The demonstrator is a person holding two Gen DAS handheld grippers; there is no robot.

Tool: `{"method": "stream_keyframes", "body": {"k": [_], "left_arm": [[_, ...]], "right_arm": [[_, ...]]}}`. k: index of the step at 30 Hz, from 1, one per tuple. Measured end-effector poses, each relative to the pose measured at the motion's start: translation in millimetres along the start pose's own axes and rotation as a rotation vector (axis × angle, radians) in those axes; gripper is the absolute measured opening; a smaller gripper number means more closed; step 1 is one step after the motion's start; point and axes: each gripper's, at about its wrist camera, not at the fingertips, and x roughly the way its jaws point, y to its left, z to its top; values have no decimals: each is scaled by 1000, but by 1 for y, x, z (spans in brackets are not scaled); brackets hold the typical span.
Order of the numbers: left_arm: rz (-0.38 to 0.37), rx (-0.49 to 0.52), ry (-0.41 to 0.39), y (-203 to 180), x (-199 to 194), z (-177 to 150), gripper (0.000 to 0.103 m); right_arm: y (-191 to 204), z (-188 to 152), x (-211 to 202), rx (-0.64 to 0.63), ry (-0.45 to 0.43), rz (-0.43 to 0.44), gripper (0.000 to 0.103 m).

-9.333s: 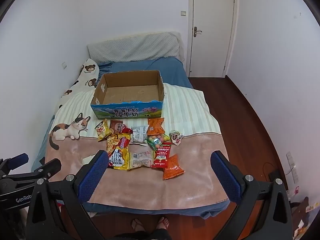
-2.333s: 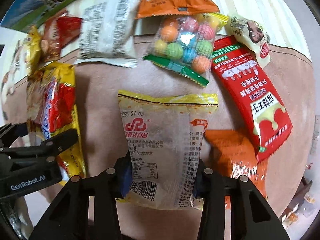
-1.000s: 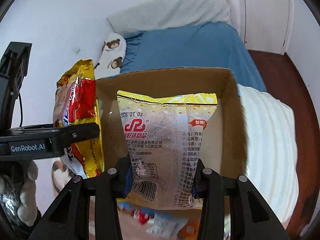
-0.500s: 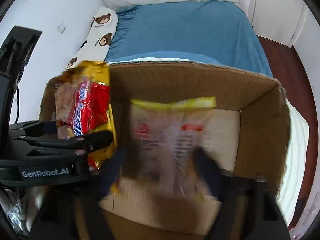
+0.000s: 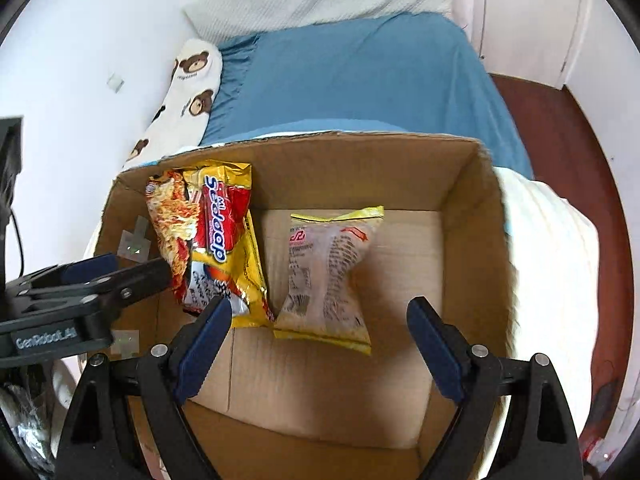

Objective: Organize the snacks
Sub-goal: 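Carry both packets into the cardboard box and open both tools, then move the left tool to a white wafer packet while the right tool reaches another white packet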

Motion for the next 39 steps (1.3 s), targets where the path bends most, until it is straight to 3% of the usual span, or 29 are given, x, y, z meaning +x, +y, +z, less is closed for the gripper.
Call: {"method": "stream_keyframes", "body": {"k": [6,14,19,23,29,32,33,39], "left_arm": [[28,7,-103,0,-41,-38,94],[75,19,-208,-6,-89,-87,94],[58,-14,-200,-1,-105,-116,94],[87,-63,-175,12,-103,-145,94],[126,-203,-45,52,-69,-199,94],[173,-303,24,79,-52,-231,94],[242,-301,21,93,-44,-245,94],[93,-621,300,154,17,-329,92]], "right_arm": [[15,-18,-34,-8,-104,-53,92],[30,-60,-83,-12,-197,-38,91],[34,-89,-103,11,-213,4,91],[32,-118,-107,48,-180,40,92],[22,-169,-73,126,-39,90,92],[16,-191,-44,165,44,88,92],[15,-197,-35,177,67,89,92],[13,-220,12,213,158,68,92]]}}
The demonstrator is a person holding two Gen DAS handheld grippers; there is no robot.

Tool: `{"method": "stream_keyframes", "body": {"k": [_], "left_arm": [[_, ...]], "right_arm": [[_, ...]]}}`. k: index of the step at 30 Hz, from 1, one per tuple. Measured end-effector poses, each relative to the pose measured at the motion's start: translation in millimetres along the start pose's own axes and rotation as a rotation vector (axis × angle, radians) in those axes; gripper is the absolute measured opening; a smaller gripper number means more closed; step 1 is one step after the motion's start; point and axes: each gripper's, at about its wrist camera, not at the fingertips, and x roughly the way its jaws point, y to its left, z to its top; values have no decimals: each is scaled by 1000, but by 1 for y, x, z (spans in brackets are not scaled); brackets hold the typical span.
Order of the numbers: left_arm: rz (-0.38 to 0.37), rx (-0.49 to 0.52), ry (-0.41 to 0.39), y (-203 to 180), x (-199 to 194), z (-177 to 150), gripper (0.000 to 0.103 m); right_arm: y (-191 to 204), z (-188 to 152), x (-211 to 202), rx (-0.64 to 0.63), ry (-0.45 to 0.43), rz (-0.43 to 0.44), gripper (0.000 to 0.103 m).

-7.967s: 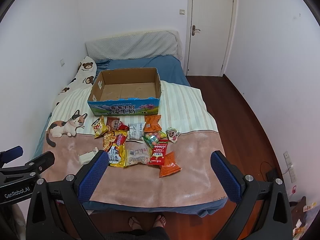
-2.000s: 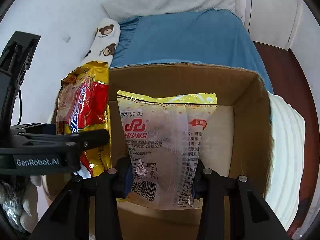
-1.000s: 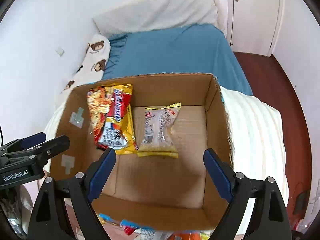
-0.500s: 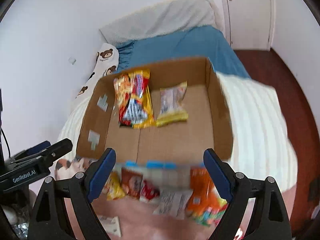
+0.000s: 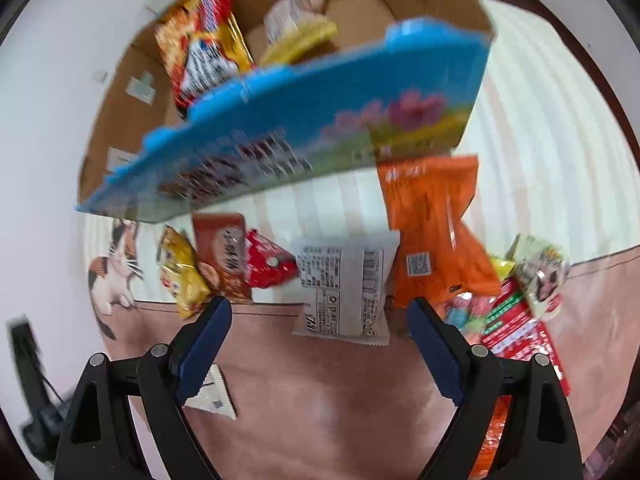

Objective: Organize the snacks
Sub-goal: 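Move the left tool to a white wafer packet while the right tool reaches another white packet, then grasp the white wafer packet with the left tool while the right tool grasps the white packet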

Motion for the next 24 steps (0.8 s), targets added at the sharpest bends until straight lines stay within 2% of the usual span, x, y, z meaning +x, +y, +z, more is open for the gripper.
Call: {"method": "stream_keyframes", "body": {"k": [4,7,10,12,13,14,15,18,21,24], "left_arm": [[-111,-154,142,25,40,-6,88],[-201,-248,181,35,57,-4,88],[-248,-331,217,42,78,2,88],[-251,-389,252,47,93,1,88],[-267,-419,261,50,98,-2,84],[-261,-444,262,53,103,-5,75],[-255,-449,259,53,105,-8,72],[-186,-343,195,38,99,-16,70],[-100,-149,104,9,86,-23,65],[15,119,12,-35,74,-34,63]], "right_arm": [[-1,-3,22,14,23,-30,91],[-1,-1,36,47,33,-40,92],[-3,1,49,87,36,-31,91],[-2,5,54,96,30,-29,90],[0,7,58,88,34,-55,89],[0,8,61,86,37,-66,88],[-1,8,63,88,41,-72,85],[-5,5,68,92,65,-86,73],[-16,2,74,112,92,-75,65],[-20,-1,78,90,103,-66,62]]}}
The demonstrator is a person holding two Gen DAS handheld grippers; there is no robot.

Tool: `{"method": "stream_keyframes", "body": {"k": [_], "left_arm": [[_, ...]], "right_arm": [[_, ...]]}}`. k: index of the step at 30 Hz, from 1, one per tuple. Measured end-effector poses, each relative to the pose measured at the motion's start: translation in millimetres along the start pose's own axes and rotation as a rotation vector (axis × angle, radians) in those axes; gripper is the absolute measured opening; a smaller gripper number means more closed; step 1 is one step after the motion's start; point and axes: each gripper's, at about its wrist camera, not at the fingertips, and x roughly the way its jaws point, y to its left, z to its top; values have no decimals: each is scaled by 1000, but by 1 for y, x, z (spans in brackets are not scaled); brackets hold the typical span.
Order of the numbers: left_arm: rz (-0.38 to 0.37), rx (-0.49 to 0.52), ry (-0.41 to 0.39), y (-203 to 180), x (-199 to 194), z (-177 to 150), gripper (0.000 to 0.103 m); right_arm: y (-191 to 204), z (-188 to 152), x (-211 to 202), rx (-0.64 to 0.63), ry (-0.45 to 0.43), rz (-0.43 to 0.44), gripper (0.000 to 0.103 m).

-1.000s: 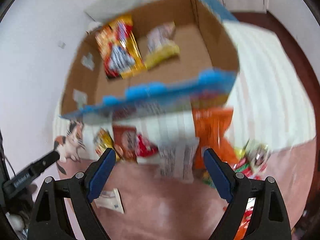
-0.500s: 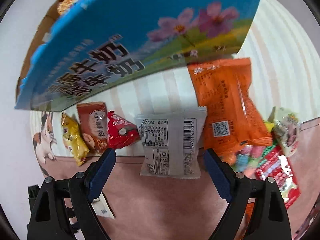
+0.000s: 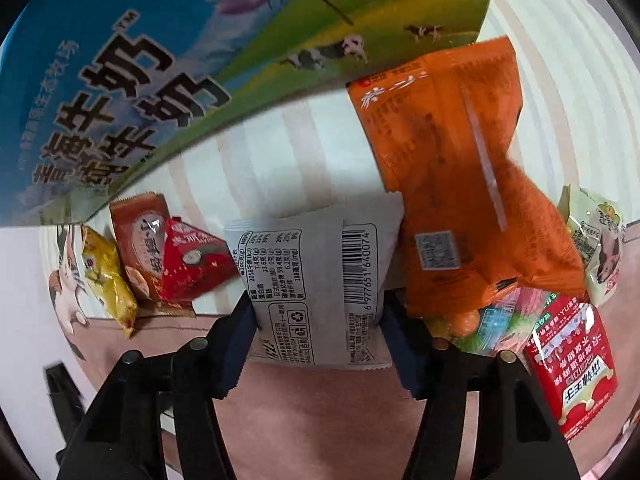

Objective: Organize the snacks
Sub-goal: 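Grasp the white wafer packet with the left tool while the right tool grasps the white packet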

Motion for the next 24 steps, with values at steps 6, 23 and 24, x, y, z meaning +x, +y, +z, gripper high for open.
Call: {"method": "stream_keyframes", "body": {"k": [6,23,24], "left_arm": [[220,457,-121,-86,-2,-30,62],[126,372,-45,-103,40,-85,61],[151,430,-58,-110,41,-89,61]], "right_arm": [[5,-9,5,-105,24,-35,57],[0,-50,24,-169,175,-63,60],[-1,-51,24,-172,171,-69,59]]}}
